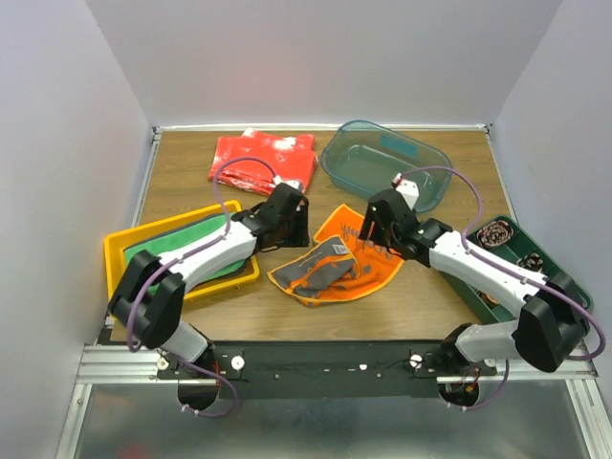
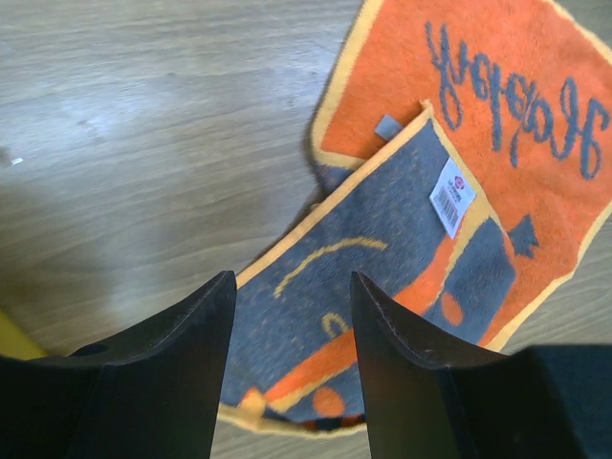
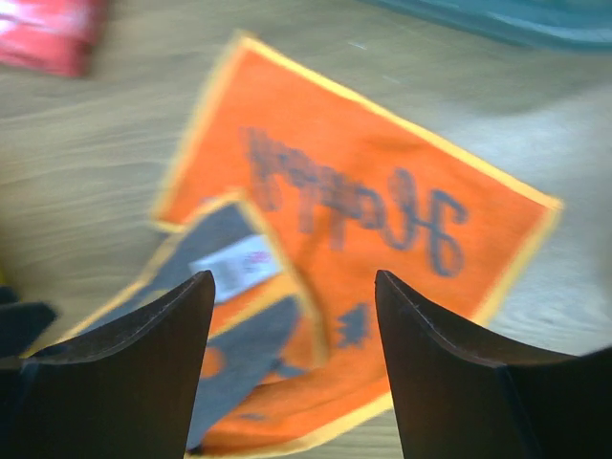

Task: Fold and stack the towels
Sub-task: Flatten out the towel at the center of the board.

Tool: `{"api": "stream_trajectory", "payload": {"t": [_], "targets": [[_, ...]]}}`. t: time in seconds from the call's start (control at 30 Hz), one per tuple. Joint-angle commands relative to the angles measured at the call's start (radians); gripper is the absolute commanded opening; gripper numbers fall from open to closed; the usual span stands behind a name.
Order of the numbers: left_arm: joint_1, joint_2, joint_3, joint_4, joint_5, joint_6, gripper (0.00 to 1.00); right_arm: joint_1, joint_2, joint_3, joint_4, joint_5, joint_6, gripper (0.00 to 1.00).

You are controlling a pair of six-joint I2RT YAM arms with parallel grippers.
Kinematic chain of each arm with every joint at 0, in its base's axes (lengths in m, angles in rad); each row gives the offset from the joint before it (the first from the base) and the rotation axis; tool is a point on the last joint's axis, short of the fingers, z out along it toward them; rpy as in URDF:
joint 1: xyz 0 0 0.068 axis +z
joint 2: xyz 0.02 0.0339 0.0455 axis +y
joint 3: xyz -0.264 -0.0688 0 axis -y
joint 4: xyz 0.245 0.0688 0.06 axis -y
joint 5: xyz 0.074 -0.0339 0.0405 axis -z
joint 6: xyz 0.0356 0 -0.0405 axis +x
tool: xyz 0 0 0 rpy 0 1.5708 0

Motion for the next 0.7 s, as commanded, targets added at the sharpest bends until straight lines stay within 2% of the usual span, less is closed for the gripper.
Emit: {"api": "stream_trajectory", "payload": {"t": [0.0, 0.03, 0.07, 0.13, 0.2, 0.4, 0.5, 0.67], "targets": [[-0.047, 0.13, 0.105, 0.043, 0.017, 0.025, 0.62, -0.089, -0.02, -0.166, 0.018, 0.064, 0.058, 0.73], [-0.045, 0.153, 0.133, 0.045, 0.017, 0.028, 0.64, -0.106, -0.042, -0.192, 0.056, 0.05, 0.06, 0.72], [-0.045, 0.206, 0.159, 0.053, 0.017, 0.038, 0.67, -0.123, -0.05, -0.217, 0.079, 0.036, 0.064, 0.67], [-0.045, 0.283, 0.278, 0.031, 0.019, 0.086, 0.7, -0.156, -0.066, -0.274, 0.112, -0.005, 0.083, 0.64], [-0.045, 0.399, 0.411, -0.006, -0.024, 0.132, 0.71, -0.163, -0.076, -0.298, 0.116, -0.002, 0.099, 0.64], [-0.044, 0.594, 0.59, 0.01, -0.07, 0.28, 0.71, -0.197, -0.096, -0.386, 0.142, 0.03, 0.13, 0.63], [-0.043, 0.665, 0.636, -0.018, -0.104, 0.329, 0.69, -0.228, -0.093, -0.415, 0.171, 0.012, 0.129, 0.57], [-0.043, 0.679, 0.569, 0.073, -0.018, 0.318, 0.66, -0.252, -0.046, -0.413, 0.224, 0.018, 0.101, 0.54]]}}
